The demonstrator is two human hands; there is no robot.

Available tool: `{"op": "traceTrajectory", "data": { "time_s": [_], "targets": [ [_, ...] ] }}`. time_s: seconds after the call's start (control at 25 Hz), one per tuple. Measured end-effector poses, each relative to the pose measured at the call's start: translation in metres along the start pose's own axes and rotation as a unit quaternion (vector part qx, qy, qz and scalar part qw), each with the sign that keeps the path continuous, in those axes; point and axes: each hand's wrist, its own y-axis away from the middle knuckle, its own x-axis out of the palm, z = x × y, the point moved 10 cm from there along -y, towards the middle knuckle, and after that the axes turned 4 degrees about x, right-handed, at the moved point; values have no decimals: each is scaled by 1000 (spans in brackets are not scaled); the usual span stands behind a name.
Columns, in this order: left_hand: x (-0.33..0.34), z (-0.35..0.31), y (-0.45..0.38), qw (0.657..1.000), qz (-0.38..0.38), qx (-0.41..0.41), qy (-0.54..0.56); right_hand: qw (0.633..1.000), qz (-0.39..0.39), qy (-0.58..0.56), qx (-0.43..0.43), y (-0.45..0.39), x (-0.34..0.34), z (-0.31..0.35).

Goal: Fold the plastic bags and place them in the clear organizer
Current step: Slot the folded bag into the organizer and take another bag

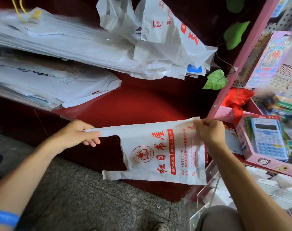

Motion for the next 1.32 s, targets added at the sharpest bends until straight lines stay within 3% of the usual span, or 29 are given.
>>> {"op": "traceTrajectory", "data": {
  "time_s": [0.08, 0.16, 0.24, 0.32, 0.4, 0.48, 0.56, 0.64, 0.72, 0.8, 0.88, 1.0, 1.08, 1.2, 1.32],
  "targets": [
    [7, -10, -2, 1000, 8, 17, -6, 996, -52, 74, -2, -3, -7, 0],
    [12, -26, -4, 999, 5, 46, -13, 986, -55, 118, -103, 2, 1, 27],
    [12, -43, -4, 996, -24, 80, -15, 954, 93, 152, -240, 23, 51, 56],
    [13, -62, -1, 992, -57, 113, -16, 896, 249, 256, -264, 48, 108, 51],
    [16, -78, 1, 987, -66, 146, 5, 855, 314, 302, -281, 64, 136, 40],
    [18, -86, 3, 984, -66, 160, 49, 872, 331, 223, -284, 70, 137, 45],
    [11, -84, 1, 976, -102, 155, 110, 907, 368, 82, -186, 66, 129, 44],
    [-4, -65, -2, 959, -185, 125, 175, 926, 368, -88, -20, 57, 120, 36],
    [-15, -40, -6, 948, -253, 66, 183, 917, 294, -215, 163, 45, 111, 11],
    [-8, -13, -11, 958, -243, -12, 149, 904, 174, -260, 293, 35, 93, -19],
    [22, 9, -16, 976, -166, -90, 109, 879, 129, -284, 360, 37, 85, -33],
    [78, 24, -18, 985, -31, -165, 44, 878, 122, -249, 389, 42, 78, -42],
    [105, 21, -21, 977, 3, -185, 108, 900, 115, -191, 376, 38, 73, -41],
    [110, 4, -36, 957, -66, -165, 228, 922, 124, -119, 347, 30, 79, -39],
    [93, -9, -57, 958, -147, -114, 220, 959, 124, 9, 253, 11, 85, -37]
  ]
}}
